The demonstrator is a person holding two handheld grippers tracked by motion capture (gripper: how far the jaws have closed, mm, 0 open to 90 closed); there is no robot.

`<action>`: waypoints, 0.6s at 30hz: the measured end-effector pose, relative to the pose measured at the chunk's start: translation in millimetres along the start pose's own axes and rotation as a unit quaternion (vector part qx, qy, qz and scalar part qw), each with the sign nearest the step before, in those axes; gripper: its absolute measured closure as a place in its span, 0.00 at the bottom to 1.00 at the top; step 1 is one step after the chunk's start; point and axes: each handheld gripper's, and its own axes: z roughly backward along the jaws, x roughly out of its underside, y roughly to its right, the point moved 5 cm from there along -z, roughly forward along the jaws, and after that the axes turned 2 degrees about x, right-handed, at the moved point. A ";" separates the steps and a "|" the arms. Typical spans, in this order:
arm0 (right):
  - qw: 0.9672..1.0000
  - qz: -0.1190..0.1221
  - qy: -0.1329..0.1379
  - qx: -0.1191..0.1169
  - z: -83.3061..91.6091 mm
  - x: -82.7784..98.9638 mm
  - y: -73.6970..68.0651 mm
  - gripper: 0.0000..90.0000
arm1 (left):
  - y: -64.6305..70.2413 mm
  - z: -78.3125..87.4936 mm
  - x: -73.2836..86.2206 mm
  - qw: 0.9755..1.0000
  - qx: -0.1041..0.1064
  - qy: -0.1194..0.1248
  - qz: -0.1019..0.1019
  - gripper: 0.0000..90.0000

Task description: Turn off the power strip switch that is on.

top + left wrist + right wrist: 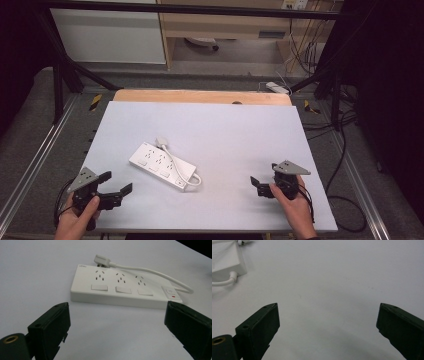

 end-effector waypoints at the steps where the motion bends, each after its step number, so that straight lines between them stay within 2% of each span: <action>1: 1.000 0.000 0.002 0.003 0.8 -0.4 0.2 0.06 | 0.7 -0.1 -0.3 1.000 -0.001 0.000 -0.001 0.07; 3: 1.000 -0.002 0.002 0.006 2.2 -0.3 0.8 0.06 | 1.1 -0.4 -1.3 1.000 -0.002 -0.002 -0.004 0.07; 5: 1.000 -0.007 0.001 0.009 3.3 0.1 1.2 0.05 | -1.0 -0.9 -3.2 1.000 -0.016 -0.002 -0.002 0.07; 8: 1.000 -0.009 0.001 0.010 4.3 0.1 1.6 0.05 | -1.7 -0.3 -9.9 1.000 -0.021 0.003 0.003 0.07; 14: 1.000 -0.008 0.003 0.014 4.4 -1.3 1.0 0.05 | 3.8 -1.4 -15.3 1.000 -0.009 -0.002 -0.002 0.08; 18: 1.000 -0.012 0.003 0.015 5.5 -1.0 2.1 0.05 | 6.2 -2.8 -21.7 1.000 -0.004 0.004 -0.001 0.08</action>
